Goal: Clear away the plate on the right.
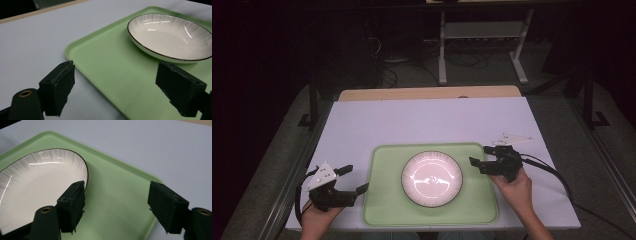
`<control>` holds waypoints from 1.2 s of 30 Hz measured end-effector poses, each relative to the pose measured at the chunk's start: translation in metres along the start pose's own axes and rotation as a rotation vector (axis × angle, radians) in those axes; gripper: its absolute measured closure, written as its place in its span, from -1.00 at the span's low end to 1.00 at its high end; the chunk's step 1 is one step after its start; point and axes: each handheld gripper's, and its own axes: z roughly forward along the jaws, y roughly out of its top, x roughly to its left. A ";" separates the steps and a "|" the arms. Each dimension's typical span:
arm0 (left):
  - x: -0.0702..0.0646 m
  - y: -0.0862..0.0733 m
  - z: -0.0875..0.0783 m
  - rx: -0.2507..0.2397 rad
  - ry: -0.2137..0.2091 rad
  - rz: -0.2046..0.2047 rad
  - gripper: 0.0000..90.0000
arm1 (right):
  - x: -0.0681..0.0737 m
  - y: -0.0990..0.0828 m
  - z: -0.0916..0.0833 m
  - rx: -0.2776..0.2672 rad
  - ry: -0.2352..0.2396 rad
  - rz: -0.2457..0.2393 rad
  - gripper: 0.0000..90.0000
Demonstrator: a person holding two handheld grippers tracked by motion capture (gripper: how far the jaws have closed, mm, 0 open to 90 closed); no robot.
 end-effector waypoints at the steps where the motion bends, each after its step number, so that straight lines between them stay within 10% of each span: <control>1: 0.000 0.000 0.000 0.002 -0.001 0.000 -0.66 | 0.000 0.000 -0.002 -0.004 -0.006 -0.008 -0.35; 17: -0.001 0.000 0.002 0.007 -0.003 -0.002 -0.66 | -0.016 -0.015 -0.042 -0.108 -0.074 -0.014 -0.44; 36: -0.001 0.000 0.002 0.008 -0.003 -0.005 -0.66 | -0.027 -0.039 -0.070 -0.093 -0.134 -0.030 -0.55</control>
